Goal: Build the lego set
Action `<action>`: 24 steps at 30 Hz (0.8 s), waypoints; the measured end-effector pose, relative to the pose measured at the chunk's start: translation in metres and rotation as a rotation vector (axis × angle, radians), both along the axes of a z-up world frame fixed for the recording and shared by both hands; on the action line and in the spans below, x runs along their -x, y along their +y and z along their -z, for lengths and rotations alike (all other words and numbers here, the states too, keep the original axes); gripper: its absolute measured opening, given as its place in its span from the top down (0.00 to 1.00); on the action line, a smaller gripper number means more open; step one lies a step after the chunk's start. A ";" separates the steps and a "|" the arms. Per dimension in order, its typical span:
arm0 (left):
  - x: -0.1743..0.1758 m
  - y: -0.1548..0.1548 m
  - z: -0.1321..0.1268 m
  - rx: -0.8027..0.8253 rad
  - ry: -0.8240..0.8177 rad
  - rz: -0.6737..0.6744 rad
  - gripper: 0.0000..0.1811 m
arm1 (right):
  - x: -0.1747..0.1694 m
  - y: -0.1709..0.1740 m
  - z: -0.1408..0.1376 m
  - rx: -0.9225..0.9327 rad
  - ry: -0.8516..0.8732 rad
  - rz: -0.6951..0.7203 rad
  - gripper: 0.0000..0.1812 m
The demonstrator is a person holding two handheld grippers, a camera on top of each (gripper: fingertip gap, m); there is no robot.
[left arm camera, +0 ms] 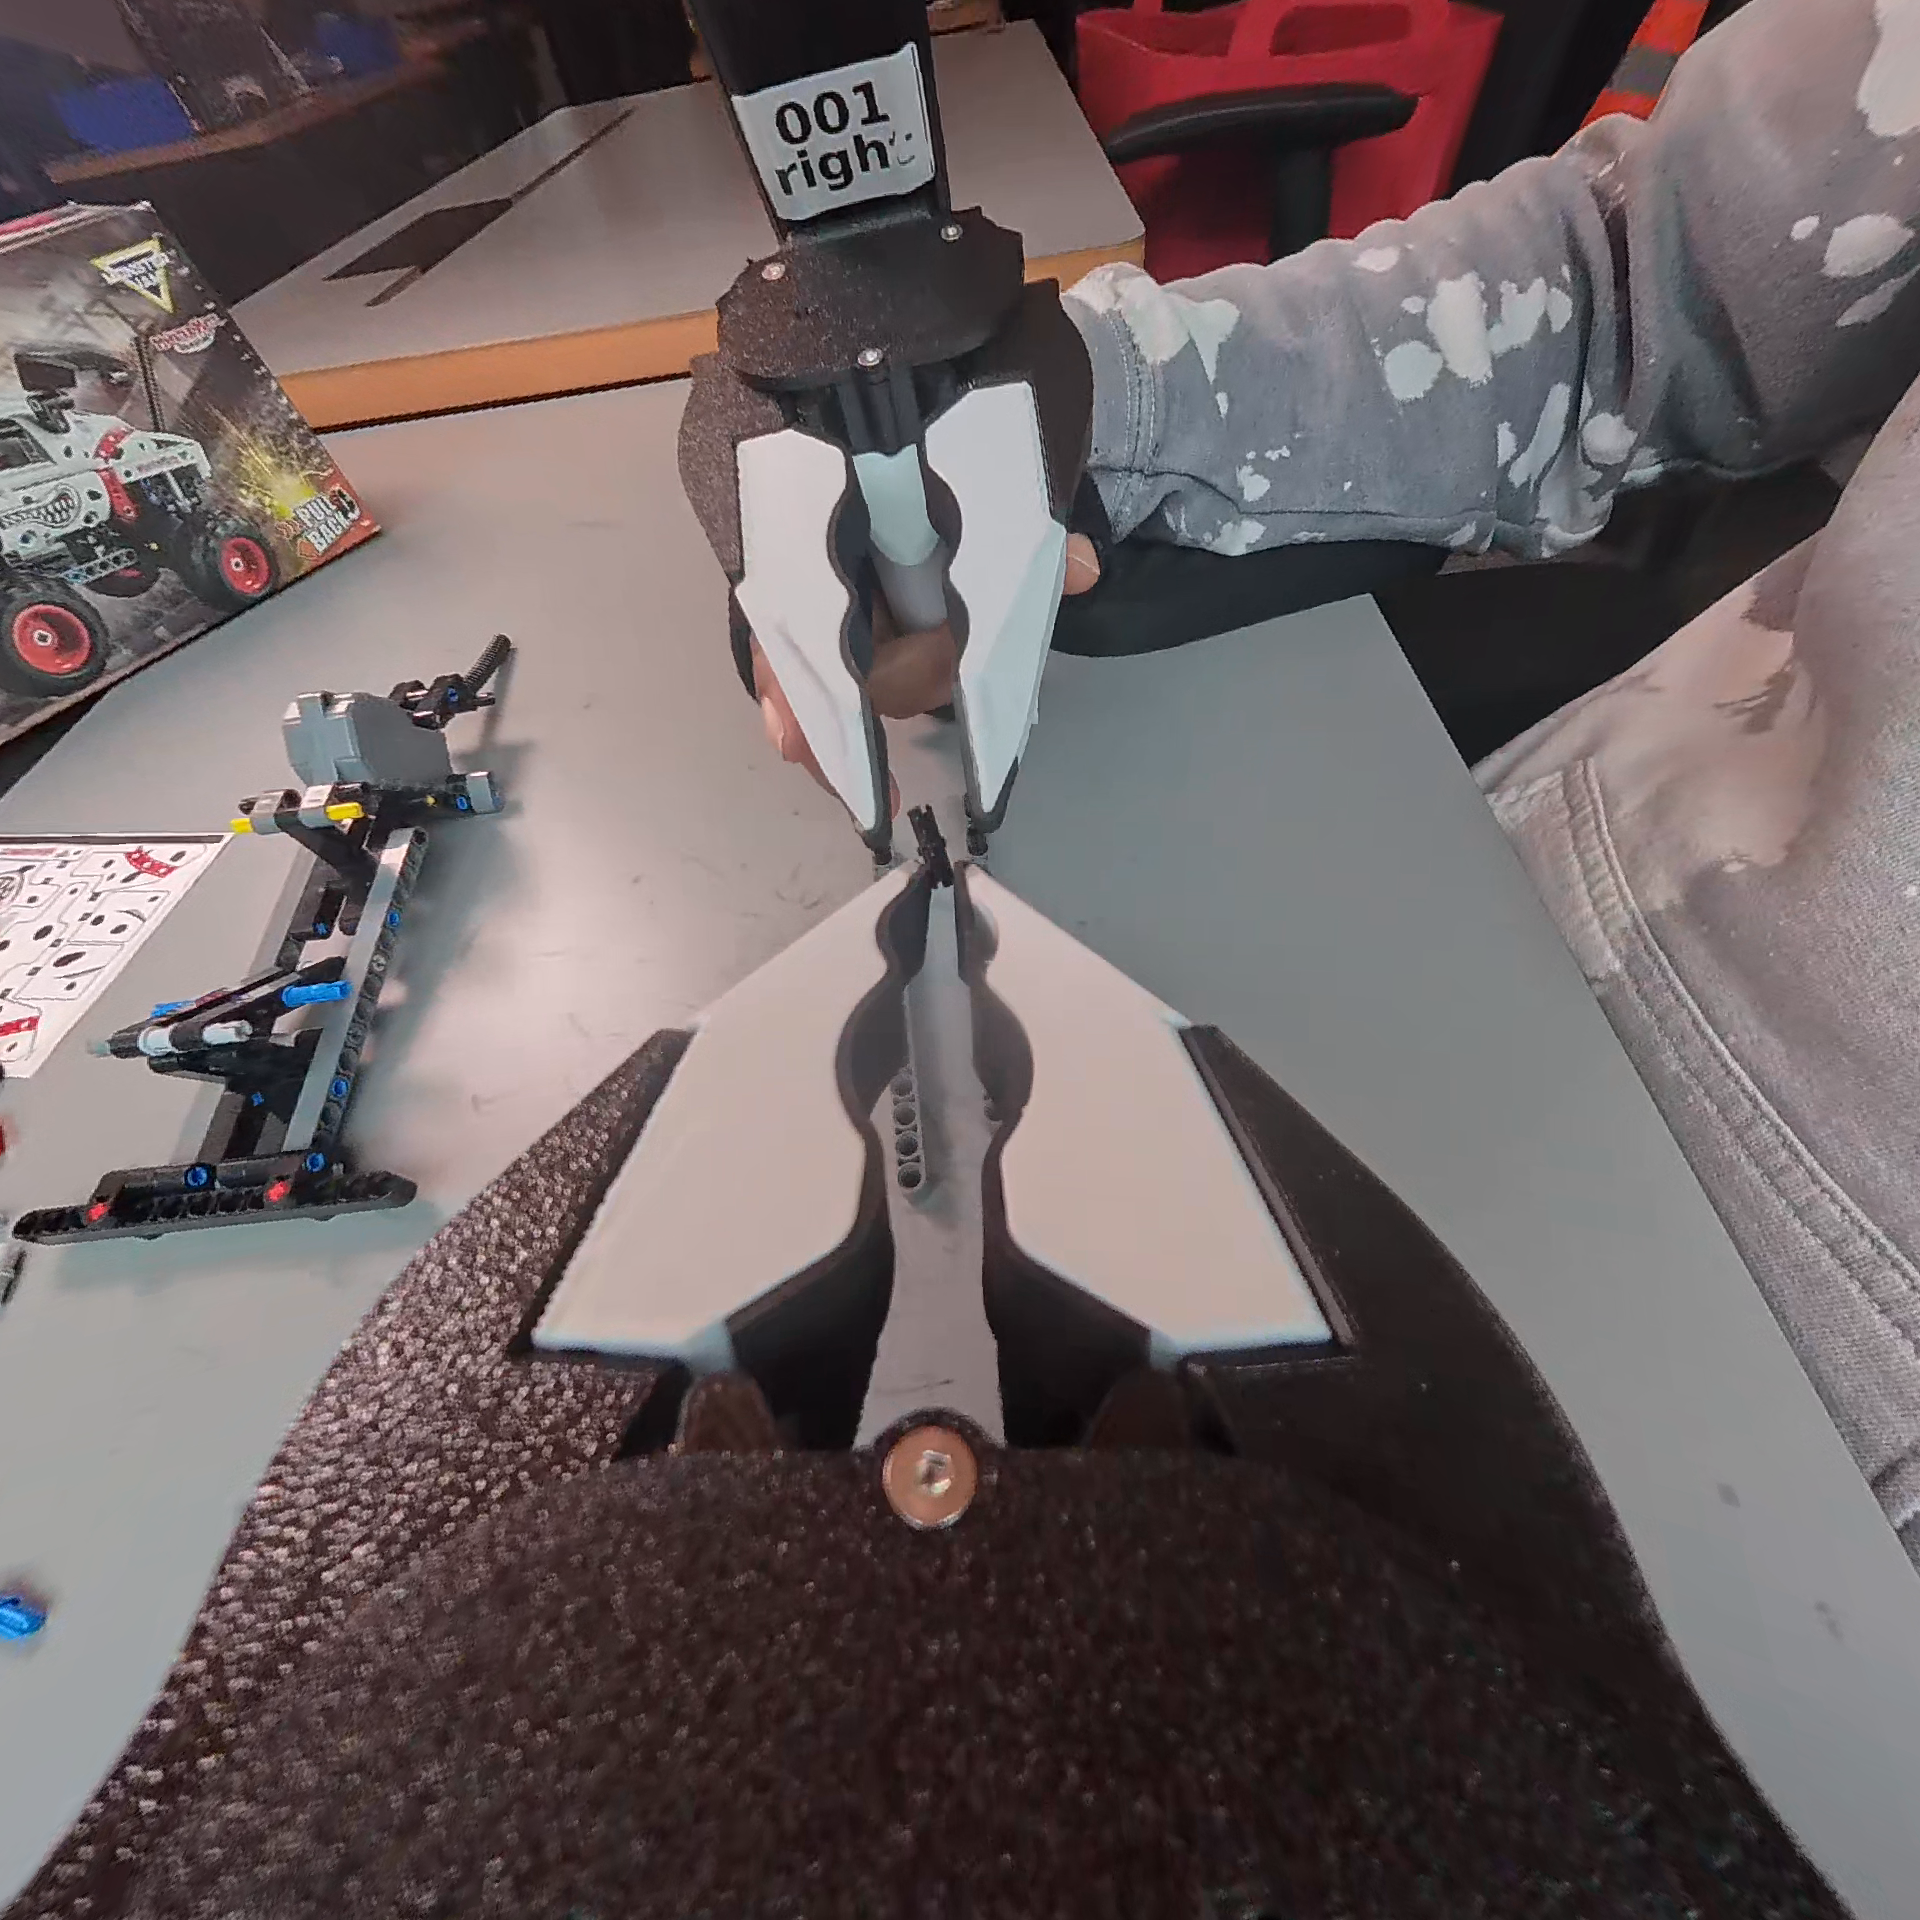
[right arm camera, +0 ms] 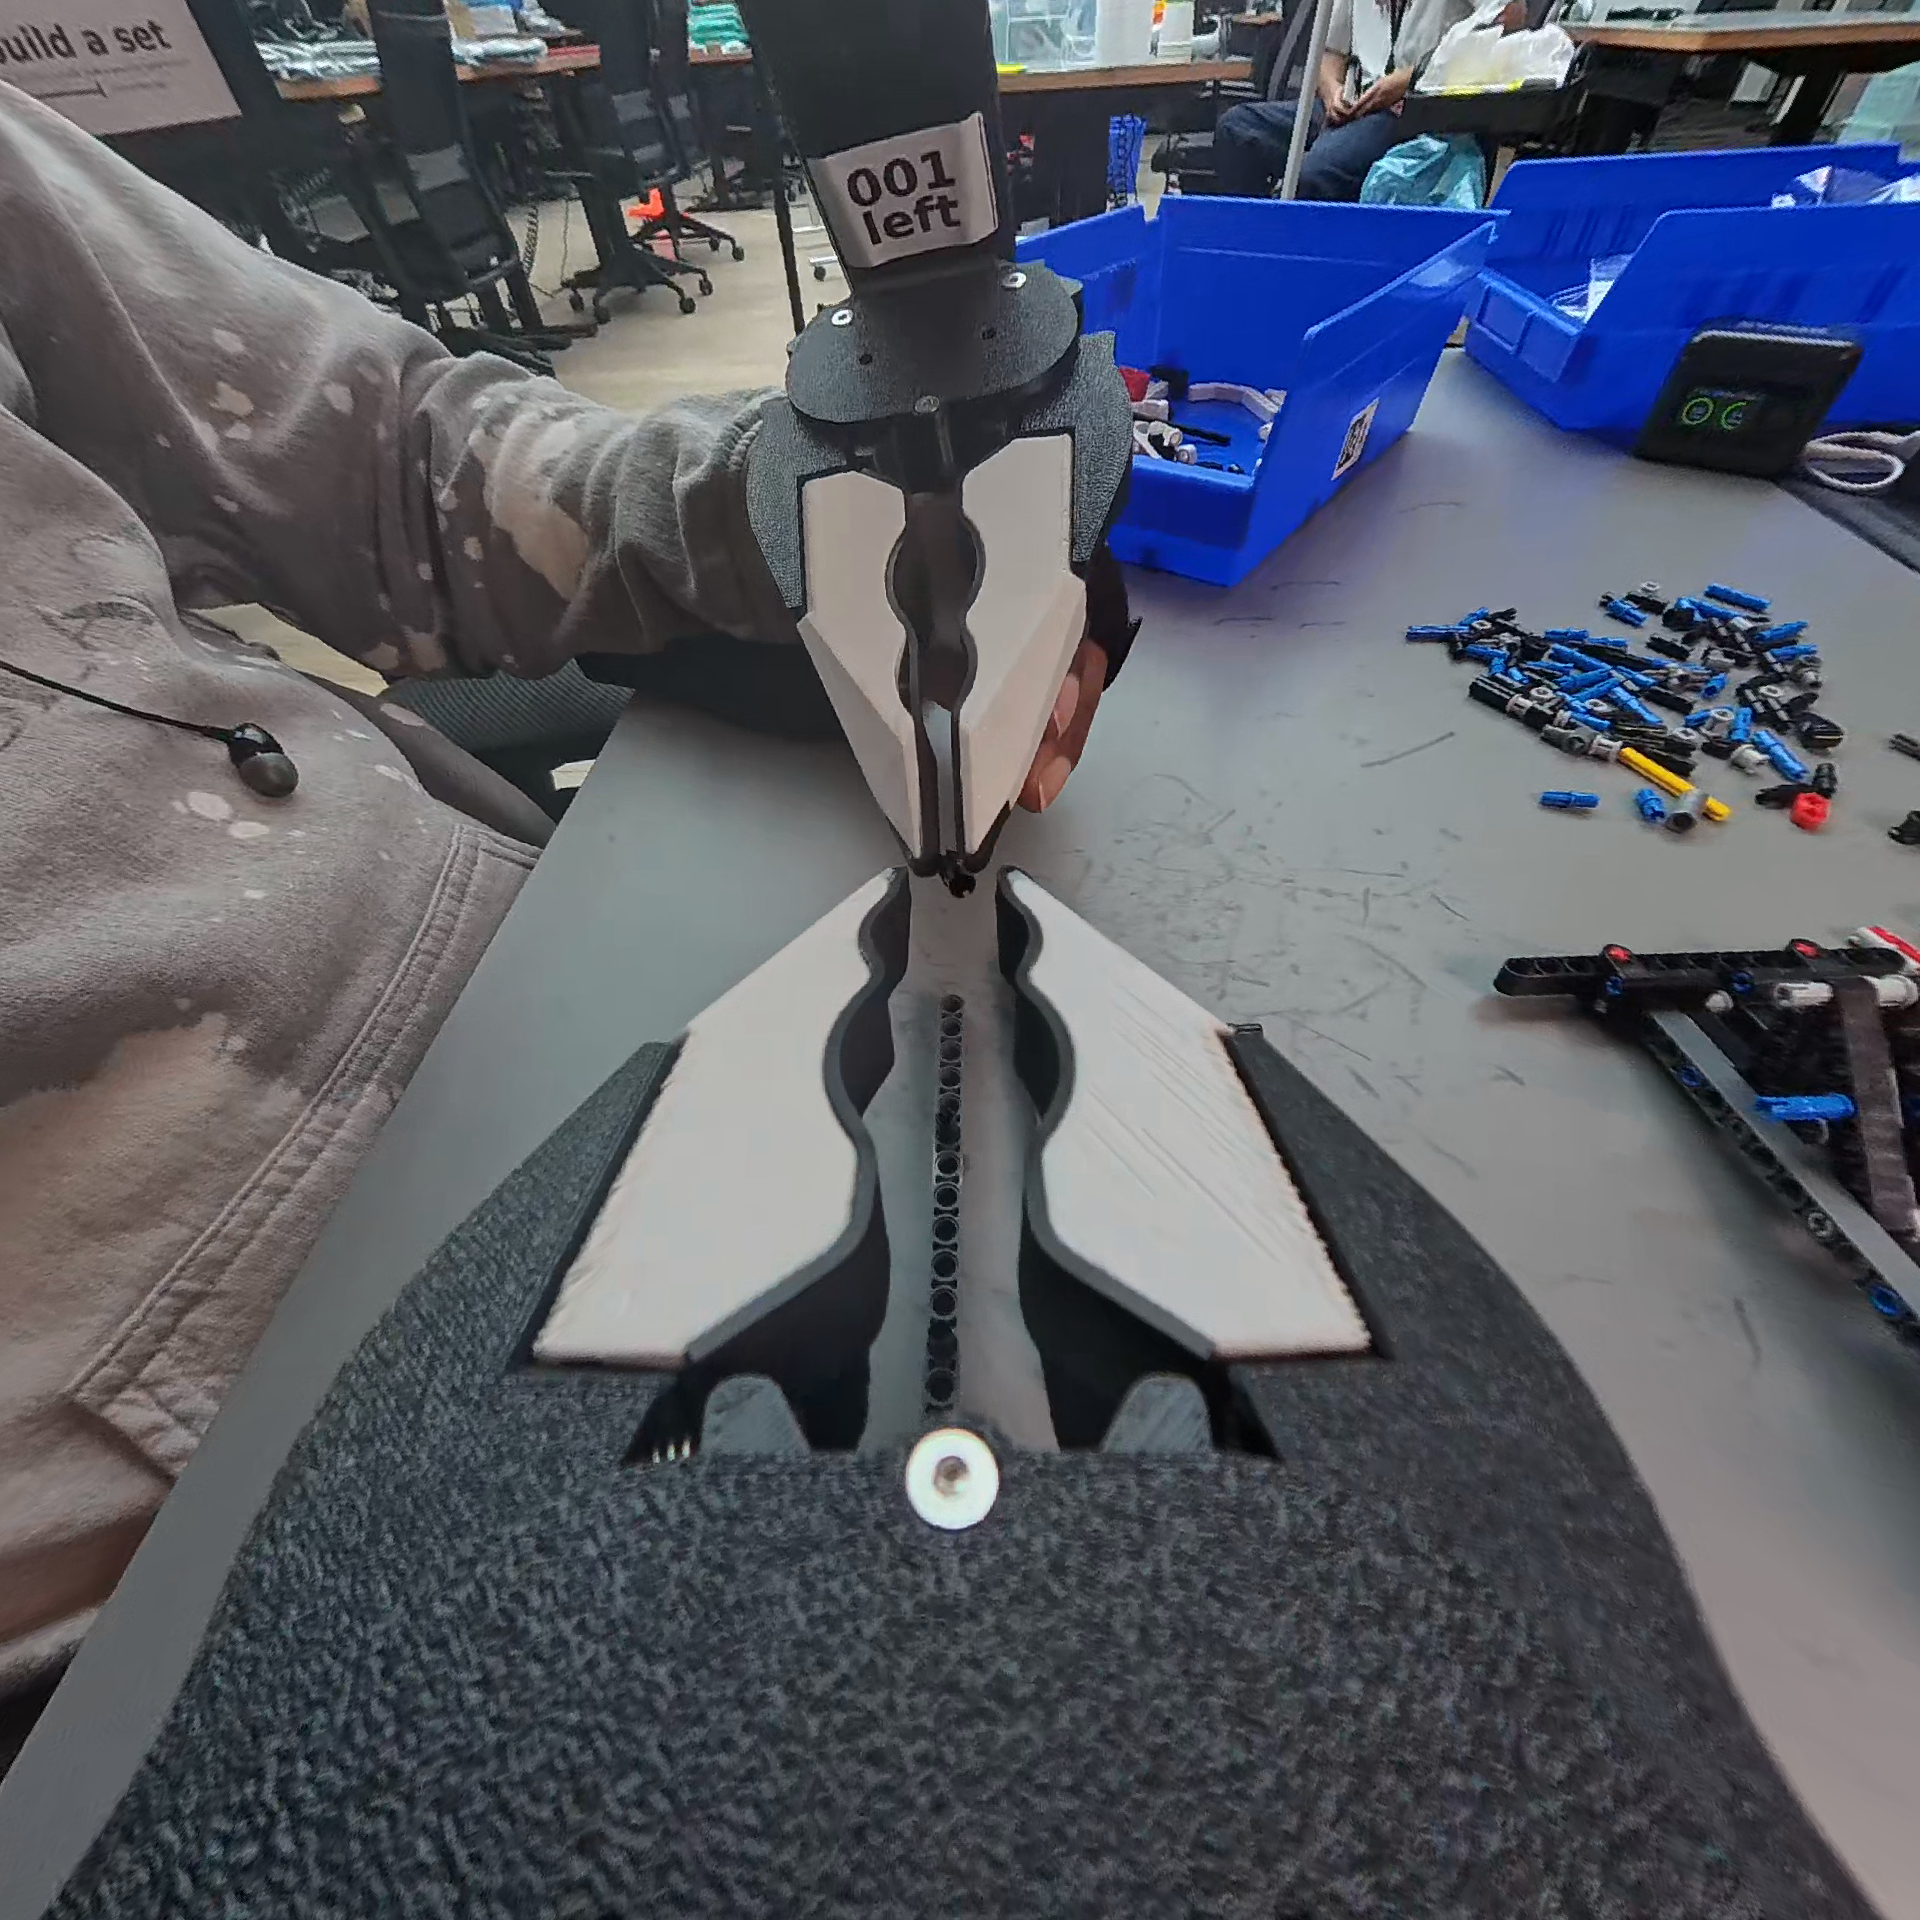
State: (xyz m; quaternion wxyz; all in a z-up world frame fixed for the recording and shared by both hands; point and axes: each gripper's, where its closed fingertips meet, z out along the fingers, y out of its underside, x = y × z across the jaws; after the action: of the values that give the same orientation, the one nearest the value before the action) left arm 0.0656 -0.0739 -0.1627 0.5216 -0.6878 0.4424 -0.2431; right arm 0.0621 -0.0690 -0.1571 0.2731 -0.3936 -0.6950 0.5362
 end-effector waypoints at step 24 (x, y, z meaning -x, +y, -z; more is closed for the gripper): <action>0.003 0.008 0.000 -0.033 0.017 -0.074 0.91 | 0.003 0.010 0.000 -0.012 -0.012 0.050 0.98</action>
State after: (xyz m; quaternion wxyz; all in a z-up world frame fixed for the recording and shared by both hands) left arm 0.0628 -0.0659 -0.1626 0.5377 -0.6971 0.4250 -0.2105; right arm 0.0595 -0.0595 -0.1575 0.2845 -0.4124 -0.6898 0.5227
